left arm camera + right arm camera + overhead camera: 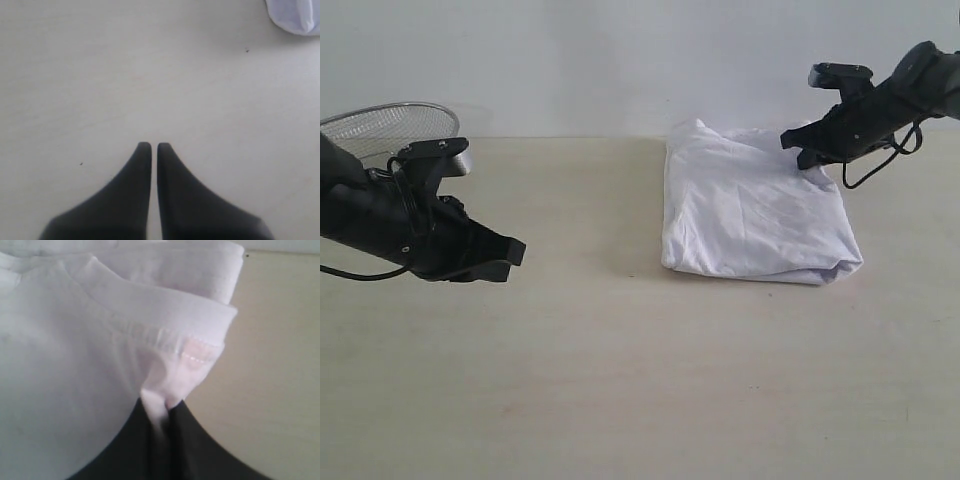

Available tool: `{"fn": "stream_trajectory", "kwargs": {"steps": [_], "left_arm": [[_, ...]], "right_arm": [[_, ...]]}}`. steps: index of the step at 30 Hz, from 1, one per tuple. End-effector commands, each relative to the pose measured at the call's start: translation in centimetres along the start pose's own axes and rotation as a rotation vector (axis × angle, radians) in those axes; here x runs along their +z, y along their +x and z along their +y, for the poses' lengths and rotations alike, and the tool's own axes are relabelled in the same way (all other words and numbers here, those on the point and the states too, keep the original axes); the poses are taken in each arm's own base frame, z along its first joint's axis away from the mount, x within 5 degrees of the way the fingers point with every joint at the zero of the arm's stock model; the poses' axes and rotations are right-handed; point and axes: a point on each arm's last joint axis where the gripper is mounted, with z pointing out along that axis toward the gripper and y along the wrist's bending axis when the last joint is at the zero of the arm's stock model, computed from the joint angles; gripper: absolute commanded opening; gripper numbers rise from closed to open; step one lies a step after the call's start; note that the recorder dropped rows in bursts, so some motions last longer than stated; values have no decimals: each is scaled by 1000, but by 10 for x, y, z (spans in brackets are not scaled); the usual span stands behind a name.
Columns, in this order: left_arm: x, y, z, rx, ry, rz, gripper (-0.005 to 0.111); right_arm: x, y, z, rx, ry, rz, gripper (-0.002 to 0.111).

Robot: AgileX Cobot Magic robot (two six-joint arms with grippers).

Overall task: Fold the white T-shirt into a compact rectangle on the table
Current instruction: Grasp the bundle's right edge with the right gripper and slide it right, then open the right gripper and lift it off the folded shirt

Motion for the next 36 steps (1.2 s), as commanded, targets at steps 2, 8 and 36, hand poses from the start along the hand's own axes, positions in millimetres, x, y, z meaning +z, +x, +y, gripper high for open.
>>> {"fn": "stream_trajectory", "kwargs": {"steps": [2,8,36], "left_arm": [[-3,-1,-1,-26,7,-7,5],[-3,-1,-1,-27,4,-10,5],[-3,-2,1,-29,-12,-25,5]], "right_arm": [[-3,-1,-18,-14,50,-35,0],[-4,-1,-21,-26,57,-39,0],[-54,-30,-6,-57,64,-61,66]]}}
